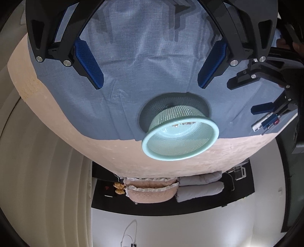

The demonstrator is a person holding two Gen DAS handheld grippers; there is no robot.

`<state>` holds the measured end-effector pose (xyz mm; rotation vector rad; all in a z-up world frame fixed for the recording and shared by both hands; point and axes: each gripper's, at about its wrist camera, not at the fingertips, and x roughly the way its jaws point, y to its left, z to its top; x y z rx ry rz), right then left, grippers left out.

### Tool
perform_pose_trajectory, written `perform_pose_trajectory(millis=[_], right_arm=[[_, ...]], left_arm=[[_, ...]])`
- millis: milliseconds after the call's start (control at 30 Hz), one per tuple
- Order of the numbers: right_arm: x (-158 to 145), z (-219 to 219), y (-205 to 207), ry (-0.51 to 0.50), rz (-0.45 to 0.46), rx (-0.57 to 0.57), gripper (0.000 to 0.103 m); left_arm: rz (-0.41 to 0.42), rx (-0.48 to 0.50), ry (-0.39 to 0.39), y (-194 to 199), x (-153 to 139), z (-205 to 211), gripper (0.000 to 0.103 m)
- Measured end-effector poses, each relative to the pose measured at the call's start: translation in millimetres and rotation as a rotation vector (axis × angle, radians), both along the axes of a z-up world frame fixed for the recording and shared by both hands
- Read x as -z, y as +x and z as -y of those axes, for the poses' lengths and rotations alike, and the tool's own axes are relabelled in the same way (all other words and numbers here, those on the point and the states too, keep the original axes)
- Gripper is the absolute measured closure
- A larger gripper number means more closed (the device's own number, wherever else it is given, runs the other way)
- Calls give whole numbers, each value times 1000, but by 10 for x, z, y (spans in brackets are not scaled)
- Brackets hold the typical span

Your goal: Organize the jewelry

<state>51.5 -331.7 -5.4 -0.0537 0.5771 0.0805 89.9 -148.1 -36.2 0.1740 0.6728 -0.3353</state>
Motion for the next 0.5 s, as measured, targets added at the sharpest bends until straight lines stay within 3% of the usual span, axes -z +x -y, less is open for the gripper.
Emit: perform_pose_trajectory(millis=[500], right_arm=[[110, -40, -62, -2, 6, -11, 8]], left_arm=[[-21, -27, -5, 24, 59, -64, 6]])
